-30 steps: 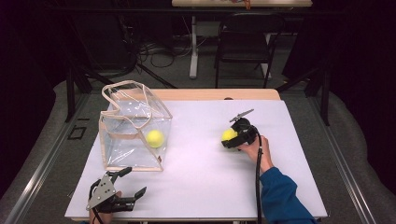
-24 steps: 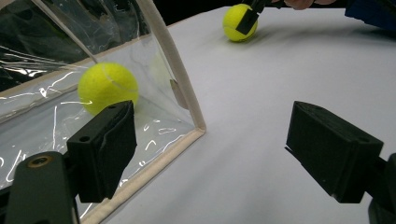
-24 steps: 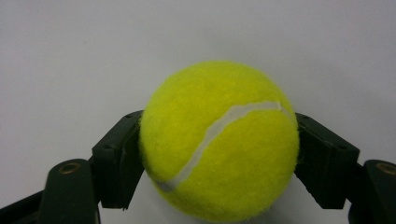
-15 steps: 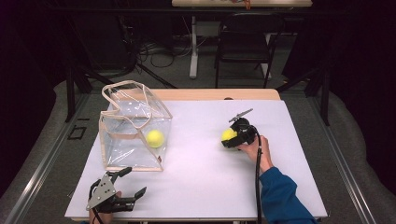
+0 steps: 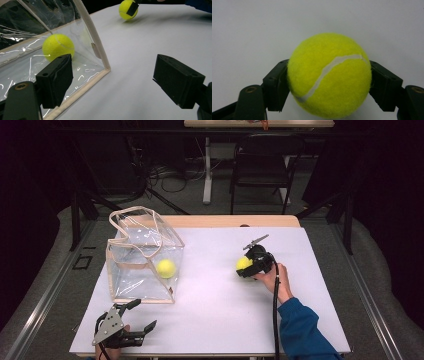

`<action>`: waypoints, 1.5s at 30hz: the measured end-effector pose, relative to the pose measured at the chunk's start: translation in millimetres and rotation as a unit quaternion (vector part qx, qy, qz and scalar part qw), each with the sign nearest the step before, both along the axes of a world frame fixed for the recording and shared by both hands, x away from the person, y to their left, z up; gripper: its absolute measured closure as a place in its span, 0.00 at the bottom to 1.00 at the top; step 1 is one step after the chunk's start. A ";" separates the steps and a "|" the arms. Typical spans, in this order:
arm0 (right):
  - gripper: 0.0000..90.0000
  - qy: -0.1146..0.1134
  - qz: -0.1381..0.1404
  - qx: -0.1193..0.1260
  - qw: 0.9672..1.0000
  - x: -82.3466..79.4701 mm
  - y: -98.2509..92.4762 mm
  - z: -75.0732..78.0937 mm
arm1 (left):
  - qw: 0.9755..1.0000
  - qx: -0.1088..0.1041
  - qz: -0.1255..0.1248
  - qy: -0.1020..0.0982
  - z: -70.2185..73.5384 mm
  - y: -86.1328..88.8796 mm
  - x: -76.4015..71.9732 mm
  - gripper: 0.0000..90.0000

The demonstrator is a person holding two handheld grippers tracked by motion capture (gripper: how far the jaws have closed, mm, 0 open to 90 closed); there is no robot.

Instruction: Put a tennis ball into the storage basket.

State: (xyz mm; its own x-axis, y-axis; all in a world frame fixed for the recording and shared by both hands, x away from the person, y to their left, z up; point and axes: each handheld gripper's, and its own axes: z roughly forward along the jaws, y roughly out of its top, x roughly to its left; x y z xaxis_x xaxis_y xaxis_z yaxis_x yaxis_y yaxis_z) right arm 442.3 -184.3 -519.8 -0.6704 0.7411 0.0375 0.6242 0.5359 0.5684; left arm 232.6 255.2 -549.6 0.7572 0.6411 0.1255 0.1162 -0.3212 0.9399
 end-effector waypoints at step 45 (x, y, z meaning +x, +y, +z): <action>0.29 -0.018 0.042 0.000 0.999 -8.3 21.3 33.6 | 1.000 -0.001 0.001 -0.002 0.5 0.1 -0.3 0.18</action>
